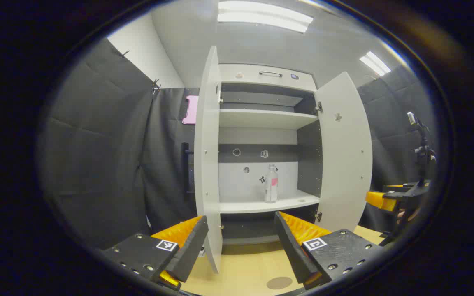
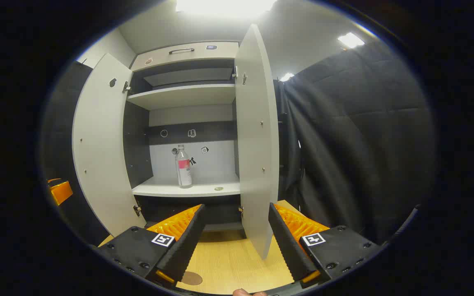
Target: Grasp the bottle in the cabinet with the left hand and place it on the coaster, then close the right door with the right hand and the left door with the left hand.
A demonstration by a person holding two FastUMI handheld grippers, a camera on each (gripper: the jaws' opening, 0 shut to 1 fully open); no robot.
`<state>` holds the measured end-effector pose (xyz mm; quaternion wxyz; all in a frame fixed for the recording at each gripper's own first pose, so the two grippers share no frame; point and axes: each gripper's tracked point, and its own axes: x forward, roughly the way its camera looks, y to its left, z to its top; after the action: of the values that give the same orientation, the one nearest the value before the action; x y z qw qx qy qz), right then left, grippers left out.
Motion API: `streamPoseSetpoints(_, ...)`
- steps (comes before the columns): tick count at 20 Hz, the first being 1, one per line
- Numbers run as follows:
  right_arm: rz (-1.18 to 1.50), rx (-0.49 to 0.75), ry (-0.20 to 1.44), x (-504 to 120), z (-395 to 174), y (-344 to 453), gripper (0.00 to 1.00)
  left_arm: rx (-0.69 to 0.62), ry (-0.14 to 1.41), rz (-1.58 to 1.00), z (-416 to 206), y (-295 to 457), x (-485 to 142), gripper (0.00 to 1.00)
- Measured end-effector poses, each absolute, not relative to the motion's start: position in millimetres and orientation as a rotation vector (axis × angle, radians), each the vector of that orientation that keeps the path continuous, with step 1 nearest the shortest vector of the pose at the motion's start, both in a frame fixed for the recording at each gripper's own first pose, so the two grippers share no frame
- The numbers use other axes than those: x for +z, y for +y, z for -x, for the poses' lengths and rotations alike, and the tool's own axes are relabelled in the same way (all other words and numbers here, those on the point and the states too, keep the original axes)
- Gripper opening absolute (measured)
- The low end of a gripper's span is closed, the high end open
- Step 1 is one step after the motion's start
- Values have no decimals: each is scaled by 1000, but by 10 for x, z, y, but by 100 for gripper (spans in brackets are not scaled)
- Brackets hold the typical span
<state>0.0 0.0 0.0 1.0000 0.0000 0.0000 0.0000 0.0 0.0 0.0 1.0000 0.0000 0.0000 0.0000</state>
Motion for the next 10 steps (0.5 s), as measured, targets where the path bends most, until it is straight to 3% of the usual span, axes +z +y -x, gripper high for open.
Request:
streamPoseSetpoints(2, -2, -6, 22, -106, -1, -20, 94, 21, -4, 3, 47, 29, 0, 94)
streamPoseSetpoints(10, -41, -16, 46, -212, 70, -19, 94, -11, 50, -14, 214, -60, -228, 94)
